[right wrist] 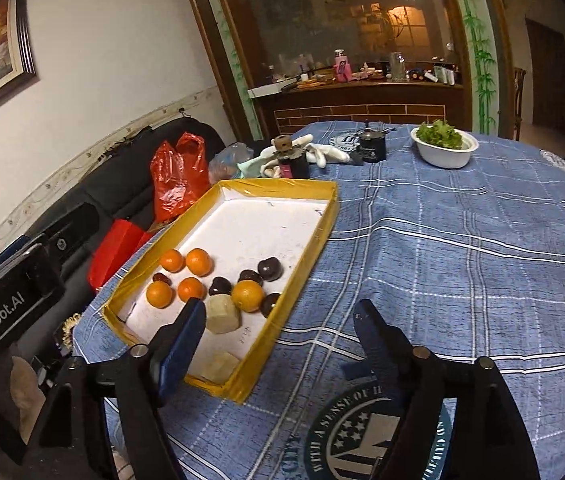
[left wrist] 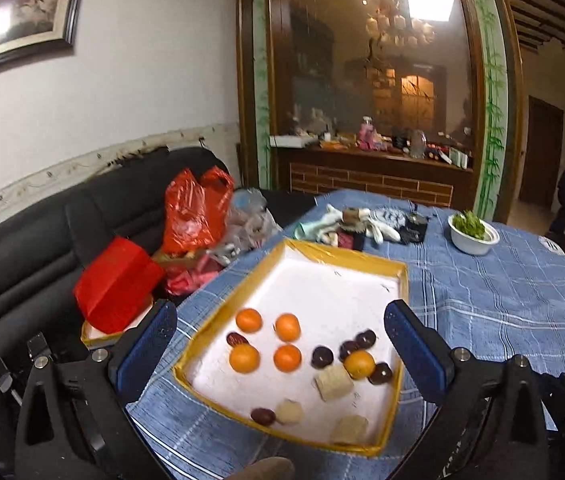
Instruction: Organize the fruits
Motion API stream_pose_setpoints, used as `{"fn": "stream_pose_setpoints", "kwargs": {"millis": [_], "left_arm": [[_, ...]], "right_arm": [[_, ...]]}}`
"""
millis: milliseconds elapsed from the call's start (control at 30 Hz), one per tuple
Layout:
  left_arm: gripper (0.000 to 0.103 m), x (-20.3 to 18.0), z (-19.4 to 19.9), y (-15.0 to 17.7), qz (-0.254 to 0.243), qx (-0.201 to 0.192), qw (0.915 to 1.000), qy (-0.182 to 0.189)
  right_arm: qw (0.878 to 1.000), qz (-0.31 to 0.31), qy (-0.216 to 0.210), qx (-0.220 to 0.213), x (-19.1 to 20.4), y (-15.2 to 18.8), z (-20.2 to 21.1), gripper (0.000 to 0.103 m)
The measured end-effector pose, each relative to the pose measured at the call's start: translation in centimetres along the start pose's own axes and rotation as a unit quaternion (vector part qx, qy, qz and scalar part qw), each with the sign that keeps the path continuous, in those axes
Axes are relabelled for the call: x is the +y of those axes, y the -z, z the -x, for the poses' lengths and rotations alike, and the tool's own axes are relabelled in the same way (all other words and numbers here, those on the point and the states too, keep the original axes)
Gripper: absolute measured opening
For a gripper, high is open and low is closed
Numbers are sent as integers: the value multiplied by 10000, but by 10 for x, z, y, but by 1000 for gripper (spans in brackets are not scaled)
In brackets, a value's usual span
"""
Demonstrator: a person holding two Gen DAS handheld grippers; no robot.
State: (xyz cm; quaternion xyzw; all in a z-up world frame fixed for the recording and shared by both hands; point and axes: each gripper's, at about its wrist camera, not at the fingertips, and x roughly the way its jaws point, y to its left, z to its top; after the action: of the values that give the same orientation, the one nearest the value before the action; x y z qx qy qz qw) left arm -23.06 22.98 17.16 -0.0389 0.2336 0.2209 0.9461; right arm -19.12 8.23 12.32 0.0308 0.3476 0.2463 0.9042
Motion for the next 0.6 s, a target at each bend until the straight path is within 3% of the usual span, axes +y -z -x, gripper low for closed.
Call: {"fn": "stream_pose_setpoints", "kwargs": {"millis": [600], "left_arm": [[103, 0, -27, 11, 28, 521, 9986, 97]], "right_arm": [[9996, 205, 165, 143, 5, 6, -16, 87]]}}
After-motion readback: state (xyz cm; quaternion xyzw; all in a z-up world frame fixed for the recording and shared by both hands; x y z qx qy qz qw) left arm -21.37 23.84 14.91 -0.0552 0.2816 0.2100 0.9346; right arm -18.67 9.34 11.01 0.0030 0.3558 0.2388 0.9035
